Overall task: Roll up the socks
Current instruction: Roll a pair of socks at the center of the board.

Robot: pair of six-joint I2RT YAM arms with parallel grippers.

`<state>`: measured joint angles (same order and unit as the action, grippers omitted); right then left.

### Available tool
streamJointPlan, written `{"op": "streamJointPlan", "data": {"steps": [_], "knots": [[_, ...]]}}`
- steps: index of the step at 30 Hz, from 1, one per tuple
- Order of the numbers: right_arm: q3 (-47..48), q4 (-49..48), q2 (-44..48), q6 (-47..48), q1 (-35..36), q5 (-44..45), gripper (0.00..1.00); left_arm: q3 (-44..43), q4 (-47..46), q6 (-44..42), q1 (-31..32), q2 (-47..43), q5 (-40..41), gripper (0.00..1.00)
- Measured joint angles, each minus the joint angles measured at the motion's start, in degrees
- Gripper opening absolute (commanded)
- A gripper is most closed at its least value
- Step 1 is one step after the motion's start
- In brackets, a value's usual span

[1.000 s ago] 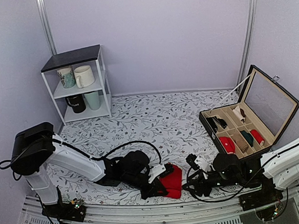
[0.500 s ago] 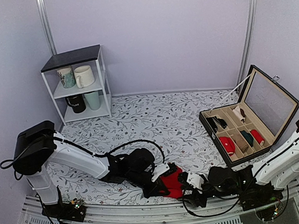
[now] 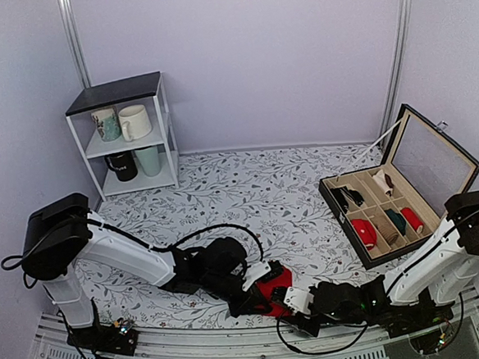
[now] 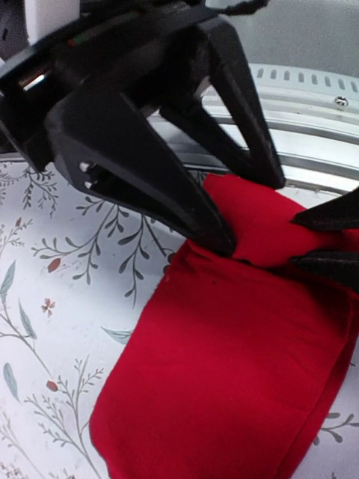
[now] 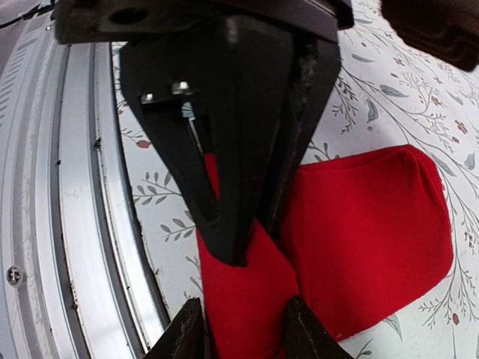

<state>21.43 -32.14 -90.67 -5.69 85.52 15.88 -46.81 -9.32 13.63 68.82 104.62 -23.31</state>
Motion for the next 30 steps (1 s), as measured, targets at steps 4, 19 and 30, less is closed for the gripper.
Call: {"op": "streamJointPlan", "data": {"steps": [4, 19, 30], "knots": [[0.55, -1.18, -1.95, -1.09, 0.00, 1.29, 0.15, 0.52, -0.94, -0.02, -0.02, 0.00, -0.46, 0.07], [-2.29, -8.83, -2.89, -12.11, -2.67, -7.32, 0.12, 14.38, -9.18, -12.13, 2.29, -14.45, 8.28, 0.37], [-4.31, -12.17, -3.54, -21.97, -11.37, -25.79, 0.12, 21.11, -23.02, -23.63, 8.83, -16.85, 16.44, 0.40]]}}
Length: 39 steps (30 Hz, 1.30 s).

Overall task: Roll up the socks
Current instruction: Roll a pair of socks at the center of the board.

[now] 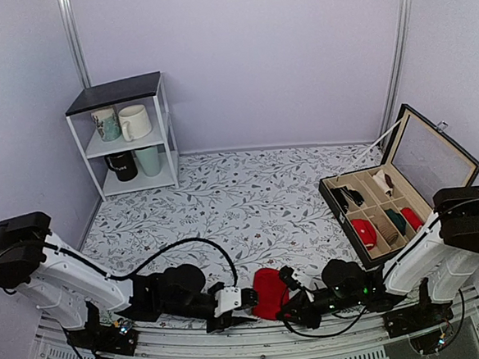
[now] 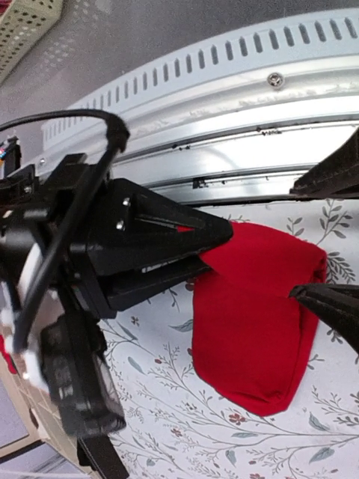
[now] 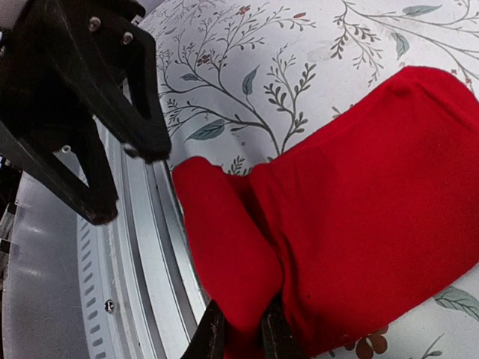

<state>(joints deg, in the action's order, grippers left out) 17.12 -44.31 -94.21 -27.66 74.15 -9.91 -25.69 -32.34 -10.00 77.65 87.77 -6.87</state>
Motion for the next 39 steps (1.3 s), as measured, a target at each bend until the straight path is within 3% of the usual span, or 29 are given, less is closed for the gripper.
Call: {"op": "streamJointPlan", "data": {"steps": [8, 15, 21, 25, 28, 33, 39], "knots": [[0.55, -1.57, -1.86, -2.99, -0.90, -4.35, 0.12, -3.50, -1.27, -3.54, 1.97, 8.55, 4.92, 0.40], [1.01, -2.27, -2.86, -3.21, -1.29, -6.05, 0.12, -4.22, -1.29, -3.87, 2.03, 9.77, 7.39, 0.41], [1.09, -2.32, -2.99, -3.19, -1.57, -6.75, 0.12, -6.05, -0.74, -3.74, 2.12, 12.35, 8.04, 0.26], [1.07, -2.29, -2.99, -3.19, -1.75, -7.28, 0.12, -7.50, 0.04, -3.30, 2.12, 13.75, 7.87, 0.00], [1.01, -2.27, -2.99, -3.21, -1.86, -7.67, 0.19, -8.11, 0.68, -2.47, 2.12, 13.81, 7.69, 0.00], [0.66, -1.51, -1.70, -3.39, -1.95, -7.32, 0.39, -9.05, 2.43, 0.81, 2.03, 13.77, 7.52, 0.00], [-4.44, 5.49, 10.03, -1.25, -1.68, 2.40, 0.42, -12.70, 7.82, 8.28, -1.03, 14.43, 1.44, 0.00]]}}
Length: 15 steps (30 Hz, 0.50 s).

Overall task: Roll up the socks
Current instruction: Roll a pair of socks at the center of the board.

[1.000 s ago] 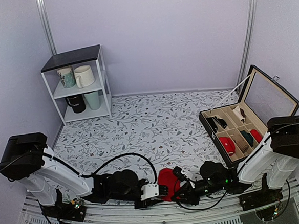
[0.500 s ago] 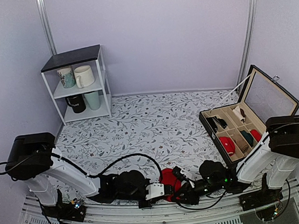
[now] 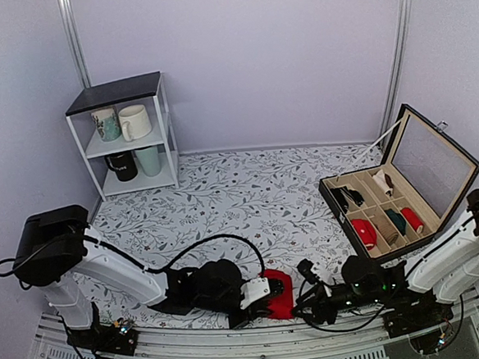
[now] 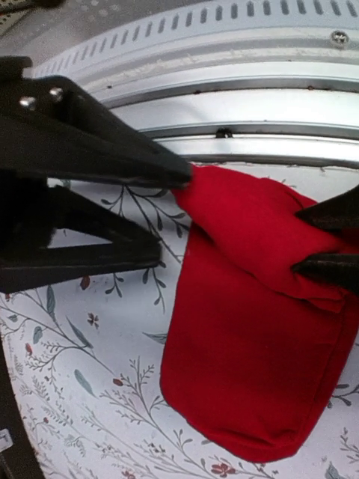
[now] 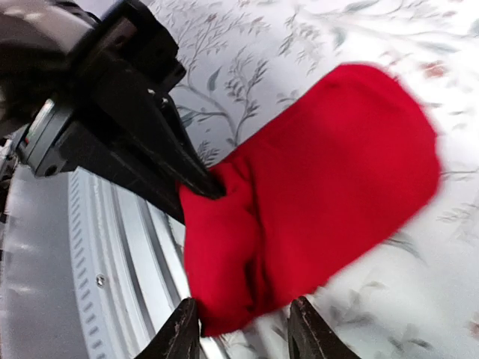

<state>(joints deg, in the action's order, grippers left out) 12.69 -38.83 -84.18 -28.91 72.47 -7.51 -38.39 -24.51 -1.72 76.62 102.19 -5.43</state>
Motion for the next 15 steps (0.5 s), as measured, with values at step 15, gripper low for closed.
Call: {"op": "streamJointPlan", "data": {"steps": [15], "knots": [[0.87, -1.53, 1.73, 24.35, 8.04, 16.92, 0.44, -3.96, 1.27, 13.97, -7.04, 4.68, -16.00, 0.00]]}}
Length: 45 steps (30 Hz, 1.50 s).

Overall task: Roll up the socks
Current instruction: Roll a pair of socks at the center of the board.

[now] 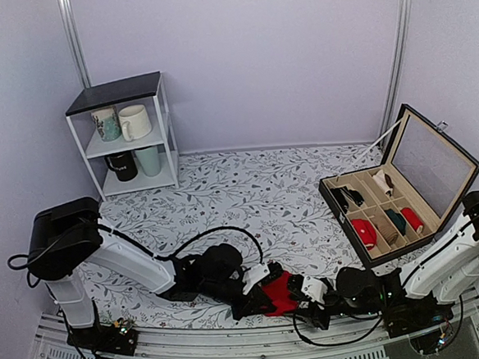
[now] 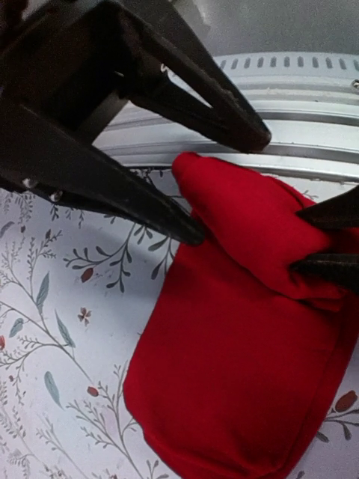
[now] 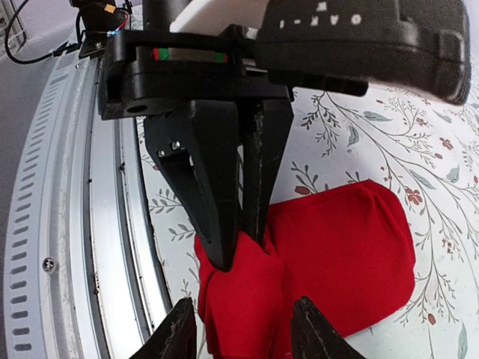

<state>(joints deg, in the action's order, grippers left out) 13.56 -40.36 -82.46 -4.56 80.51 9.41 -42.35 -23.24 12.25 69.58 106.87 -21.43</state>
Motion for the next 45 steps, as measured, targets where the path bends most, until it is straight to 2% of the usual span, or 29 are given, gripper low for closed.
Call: {"op": "streamJointPlan", "data": {"steps": [9, 13, 17, 19, 20, 25, 26, 27, 29, 34, 38, 45], "knots": [[0.31, 0.17, -1.75, 3.10, 0.55, 1.03, 0.42, 1.18, -3.43, 2.71, -0.74, 1.18, -2.49, 0.00], [0.59, 0.57, -3.17, 3.08, 1.27, 0.92, 0.32, 1.31, -4.50, 3.06, -1.03, 1.68, -3.72, 0.00], [1.88, 0.98, -5.44, 1.95, 1.53, 1.05, 0.18, 1.31, -4.76, 3.15, -1.18, 1.90, -4.24, 0.00], [1.97, 0.90, -6.08, 0.74, 1.60, 1.22, 0.16, 1.31, -4.76, 3.17, -1.20, 1.88, -4.28, 0.09], [1.97, 0.87, -6.14, 0.28, 1.62, 1.33, 0.15, 1.31, -4.76, 3.17, -1.20, 1.84, -4.24, 0.17], [1.97, 0.37, -6.25, -3.76, 1.53, 0.81, 0.15, 2.54, -3.50, 2.47, -1.01, -0.72, -1.95, 0.21], [1.90, 0.07, -6.27, -4.68, 1.31, 0.07, 0.15, 3.58, -2.71, 2.05, -0.68, -2.36, -0.70, 0.27], [1.75, -0.35, -6.34, -5.42, 0.98, -1.07, 0.15, 4.39, -1.81, 1.60, -0.48, -3.80, 0.24, 0.38], [1.31, -1.20, -6.54, -6.78, -0.20, -4.15, 0.15, 7.89, 0.35, 0.00, 0.37, -8.22, 3.54, 0.50], [2.34, -1.66, -8.04, -9.18, -5.01, -14.88, 0.15, 14.47, 0.57, -6.03, 2.34, -17.92, 9.79, 0.51], [6.14, 1.20, -10.23, -9.68, -8.02, -23.39, 0.14, 17.49, -4.68, -11.91, 5.68, -22.03, 14.29, 0.54], [9.18, 2.78, -14.05, -9.66, -14.43, -37.00, 0.15, 19.56, -12.33, -18.86, 6.95, -18.38, 16.59, 0.55]]}}
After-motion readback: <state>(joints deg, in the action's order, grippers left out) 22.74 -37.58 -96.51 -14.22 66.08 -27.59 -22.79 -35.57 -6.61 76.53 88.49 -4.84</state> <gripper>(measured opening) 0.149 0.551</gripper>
